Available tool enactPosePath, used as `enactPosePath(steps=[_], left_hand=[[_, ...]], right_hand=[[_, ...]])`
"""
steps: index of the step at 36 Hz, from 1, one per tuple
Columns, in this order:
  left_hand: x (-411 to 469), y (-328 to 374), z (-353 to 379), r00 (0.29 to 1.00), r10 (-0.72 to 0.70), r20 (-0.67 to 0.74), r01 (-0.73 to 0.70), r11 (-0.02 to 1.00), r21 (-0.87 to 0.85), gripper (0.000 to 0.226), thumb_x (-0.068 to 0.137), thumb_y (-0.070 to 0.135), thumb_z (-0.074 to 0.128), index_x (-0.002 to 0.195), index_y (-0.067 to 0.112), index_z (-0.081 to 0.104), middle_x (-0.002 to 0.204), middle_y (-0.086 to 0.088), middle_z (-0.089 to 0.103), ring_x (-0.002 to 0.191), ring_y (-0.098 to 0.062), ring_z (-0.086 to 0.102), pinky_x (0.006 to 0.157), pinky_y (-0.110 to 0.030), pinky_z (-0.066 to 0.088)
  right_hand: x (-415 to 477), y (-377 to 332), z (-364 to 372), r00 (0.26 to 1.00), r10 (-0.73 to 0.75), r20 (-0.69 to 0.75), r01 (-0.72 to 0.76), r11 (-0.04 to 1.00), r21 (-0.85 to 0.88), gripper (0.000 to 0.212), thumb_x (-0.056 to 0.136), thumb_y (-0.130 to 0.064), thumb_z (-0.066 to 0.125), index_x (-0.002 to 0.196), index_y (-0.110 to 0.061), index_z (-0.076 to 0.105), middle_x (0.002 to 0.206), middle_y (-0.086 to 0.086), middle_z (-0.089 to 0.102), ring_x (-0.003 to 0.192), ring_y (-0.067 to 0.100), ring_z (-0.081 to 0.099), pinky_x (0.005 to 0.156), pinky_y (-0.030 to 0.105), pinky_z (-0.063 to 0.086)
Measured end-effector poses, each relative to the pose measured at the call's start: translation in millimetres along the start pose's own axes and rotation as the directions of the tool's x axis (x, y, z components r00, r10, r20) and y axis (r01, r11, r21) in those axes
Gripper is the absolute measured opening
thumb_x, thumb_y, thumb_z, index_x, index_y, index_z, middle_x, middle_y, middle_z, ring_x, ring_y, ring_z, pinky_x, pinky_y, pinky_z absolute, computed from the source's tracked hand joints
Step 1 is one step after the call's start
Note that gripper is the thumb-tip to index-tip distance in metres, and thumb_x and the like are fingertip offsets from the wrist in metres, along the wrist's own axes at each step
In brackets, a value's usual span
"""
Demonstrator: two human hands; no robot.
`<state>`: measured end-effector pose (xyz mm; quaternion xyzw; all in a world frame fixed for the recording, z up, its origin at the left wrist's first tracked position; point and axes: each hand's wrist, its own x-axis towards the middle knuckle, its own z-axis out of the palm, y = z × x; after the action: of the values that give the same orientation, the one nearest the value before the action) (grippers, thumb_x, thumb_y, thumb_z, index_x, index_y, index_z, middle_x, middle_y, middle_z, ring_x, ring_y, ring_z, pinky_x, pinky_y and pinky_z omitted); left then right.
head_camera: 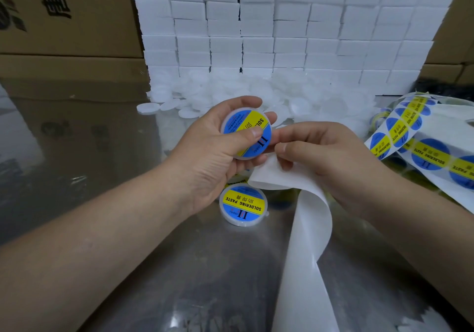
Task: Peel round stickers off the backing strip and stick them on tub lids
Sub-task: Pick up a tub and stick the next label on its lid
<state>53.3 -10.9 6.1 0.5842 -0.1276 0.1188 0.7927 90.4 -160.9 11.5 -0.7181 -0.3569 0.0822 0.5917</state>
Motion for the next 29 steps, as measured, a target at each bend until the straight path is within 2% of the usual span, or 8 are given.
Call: enactPosePath(steps=[9, 11, 14, 18, 29], left_hand=[[-0.7, 0.0, 1.2, 1.000, -0.004, -0.007, 0.004, 1.000, 0.017, 0.028, 0.084, -0.001, 0.053, 0.093, 0.024, 0.060, 0.090, 0.005, 0.073, 0.080, -0.014, 0.070, 0.065, -0.026, 0.057], [-1.0, 0.3, 1.4, 1.000, -0.006, -0.011, 0.007, 1.000, 0.024, 0.028, 0.085, -0.001, 0.053, 0.092, 0.025, 0.060, 0.091, 0.006, 0.073, 0.081, -0.013, 0.070, 0.065, -0.025, 0.057], [-1.2, 0.2, 1.6, 1.000, -0.007, -0.018, 0.007, 0.999, 0.034, 0.027, 0.085, -0.001, 0.052, 0.092, 0.025, 0.060, 0.091, 0.006, 0.073, 0.080, -0.013, 0.070, 0.064, -0.025, 0.057], [-1.5, 0.2, 1.1, 1.000, -0.007, -0.024, 0.009, 0.999, 0.047, 0.027, 0.085, 0.000, 0.052, 0.093, 0.025, 0.060, 0.092, 0.007, 0.073, 0.081, -0.013, 0.070, 0.061, -0.024, 0.056], [-2.9, 0.8, 1.0, 0.999, 0.034, -0.022, -0.031, 0.991, 0.133, 0.031, 0.087, -0.002, 0.051, 0.091, 0.027, 0.061, 0.093, 0.008, 0.072, 0.087, -0.012, 0.069, 0.062, -0.023, 0.054]], right_hand=[[0.9, 0.4, 0.6, 0.999, 0.011, -0.042, -0.011, 1.000, -0.017, 0.021, 0.066, -0.025, 0.057, 0.078, -0.025, 0.074, 0.053, -0.003, 0.055, 0.063, 0.015, 0.050, 0.067, 0.032, 0.041], [0.8, 0.8, 0.1, 0.999, 0.003, -0.045, -0.004, 1.000, -0.026, 0.017, 0.072, -0.021, 0.059, 0.077, -0.026, 0.075, 0.053, -0.004, 0.055, 0.064, 0.015, 0.050, 0.067, 0.033, 0.040], [1.0, 1.4, -0.2, 0.998, 0.000, -0.058, -0.002, 0.999, -0.041, 0.020, 0.081, -0.014, 0.059, 0.077, -0.027, 0.075, 0.052, -0.005, 0.055, 0.064, 0.016, 0.050, 0.068, 0.034, 0.040], [1.7, 0.4, 0.7, 0.998, 0.011, -0.058, -0.013, 0.999, -0.041, 0.021, 0.066, -0.027, 0.056, 0.075, -0.030, 0.074, 0.051, -0.005, 0.055, 0.063, 0.016, 0.049, 0.067, 0.034, 0.040], [2.4, 1.7, 0.5, 0.999, 0.008, -0.046, -0.011, 0.999, -0.052, 0.022, 0.066, -0.029, 0.055, 0.076, -0.031, 0.075, 0.053, -0.004, 0.055, 0.064, 0.017, 0.050, 0.068, 0.034, 0.041]])
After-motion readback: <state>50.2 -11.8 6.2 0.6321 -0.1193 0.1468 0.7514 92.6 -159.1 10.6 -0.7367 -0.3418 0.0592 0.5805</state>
